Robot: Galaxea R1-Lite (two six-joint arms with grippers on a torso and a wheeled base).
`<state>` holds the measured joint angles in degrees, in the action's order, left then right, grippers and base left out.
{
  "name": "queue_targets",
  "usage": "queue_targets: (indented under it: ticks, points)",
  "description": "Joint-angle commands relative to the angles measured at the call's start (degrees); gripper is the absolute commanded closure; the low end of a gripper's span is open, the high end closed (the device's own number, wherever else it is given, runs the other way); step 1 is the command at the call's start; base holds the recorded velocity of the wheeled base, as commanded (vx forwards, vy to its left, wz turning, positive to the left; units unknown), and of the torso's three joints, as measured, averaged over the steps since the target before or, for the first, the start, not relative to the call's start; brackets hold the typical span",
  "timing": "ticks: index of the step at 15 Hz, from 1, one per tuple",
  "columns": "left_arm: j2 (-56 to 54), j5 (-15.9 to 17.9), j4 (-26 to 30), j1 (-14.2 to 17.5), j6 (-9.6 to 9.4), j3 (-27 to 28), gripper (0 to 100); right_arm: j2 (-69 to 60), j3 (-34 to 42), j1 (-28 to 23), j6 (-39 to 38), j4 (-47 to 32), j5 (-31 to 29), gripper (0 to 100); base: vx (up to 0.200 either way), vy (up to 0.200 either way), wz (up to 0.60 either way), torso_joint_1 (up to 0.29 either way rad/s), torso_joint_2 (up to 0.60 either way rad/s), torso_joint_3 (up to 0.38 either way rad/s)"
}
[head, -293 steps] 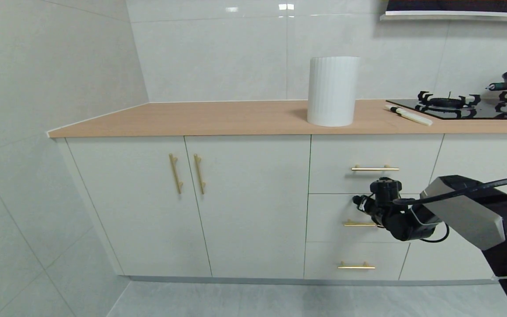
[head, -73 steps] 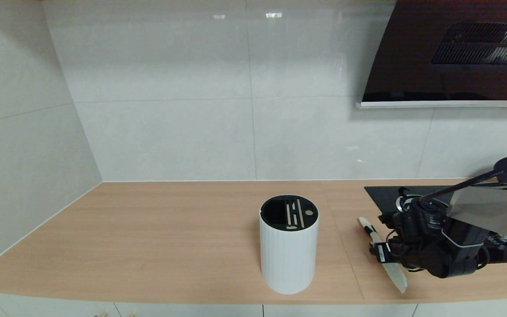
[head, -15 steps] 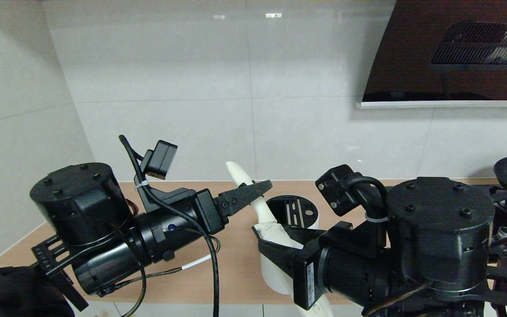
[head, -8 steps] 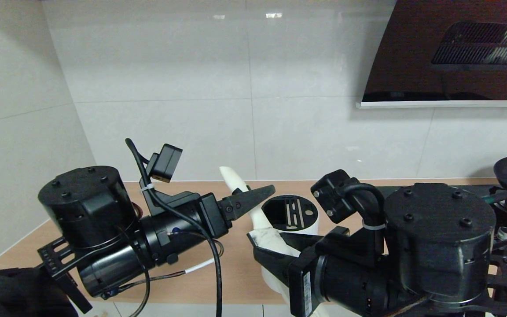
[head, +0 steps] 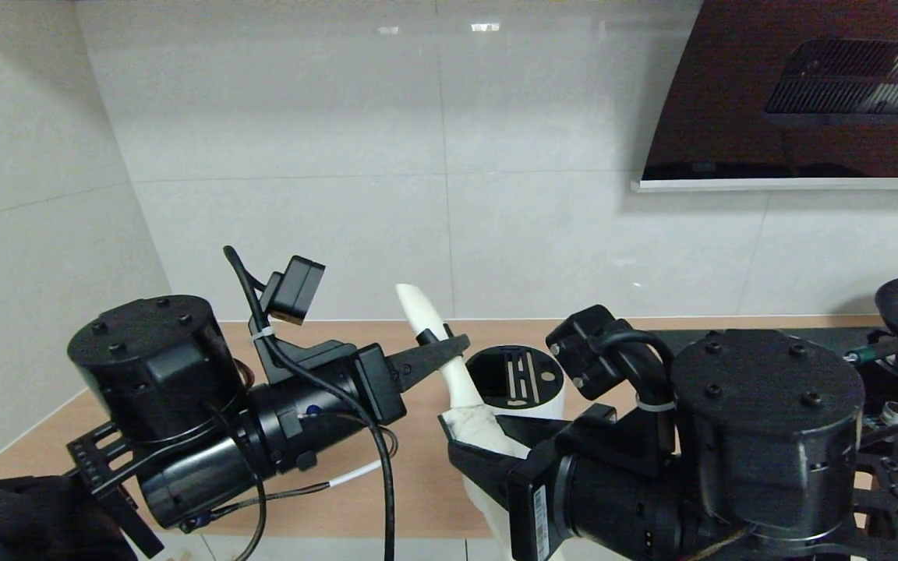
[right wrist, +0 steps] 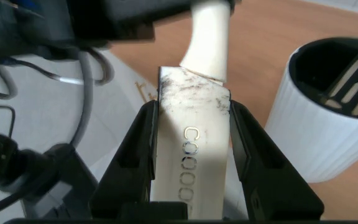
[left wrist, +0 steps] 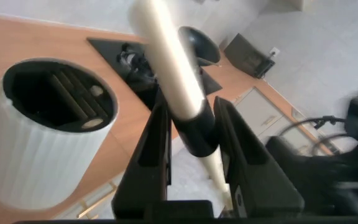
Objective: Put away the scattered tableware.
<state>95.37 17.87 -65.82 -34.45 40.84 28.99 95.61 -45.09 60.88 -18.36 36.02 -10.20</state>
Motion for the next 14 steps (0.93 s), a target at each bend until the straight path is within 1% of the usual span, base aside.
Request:
queue_targets:
  ticks: [1,6,7,10,11,14]
  points:
    - [-0.18,-0.03,-0.01,0.0,0.03,0.19,100,0.01,0.01,-0.06,-0.01,0.01,-0.08,100,0.0,0.0,0.0,0.0,0.0,0.0]
    - [-0.36,-0.21,-0.01,0.0,-0.06,0.37,100,0.28,-0.17,-0.06,-0.01,0.01,-1.05,100,0.0,0.0,0.0,0.0,0.0,0.0]
    - [-0.45,-0.21,-0.01,0.0,0.03,0.45,100,0.28,-0.26,-0.06,-0.01,0.01,-1.13,0,0.0,0.0,0.0,0.0,0.0,0.0]
    - [-0.71,-0.29,0.07,-0.27,0.03,0.72,100,0.19,-0.26,-0.15,-0.01,0.01,-1.22,0,0.0,0.0,0.0,0.0,0.0,0.0]
    - [-0.8,-0.82,0.16,-0.27,-0.06,0.98,100,-0.07,-0.26,-0.24,-0.01,0.01,-1.22,0,0.0,0.0,0.0,0.0,0.0,0.0]
    - [-1.15,-4.42,2.18,-0.27,-0.23,3.79,100,-1.04,-0.17,-1.2,0.08,0.01,-1.84,0,0.0,0.0,0.0,0.0,0.0,0.0]
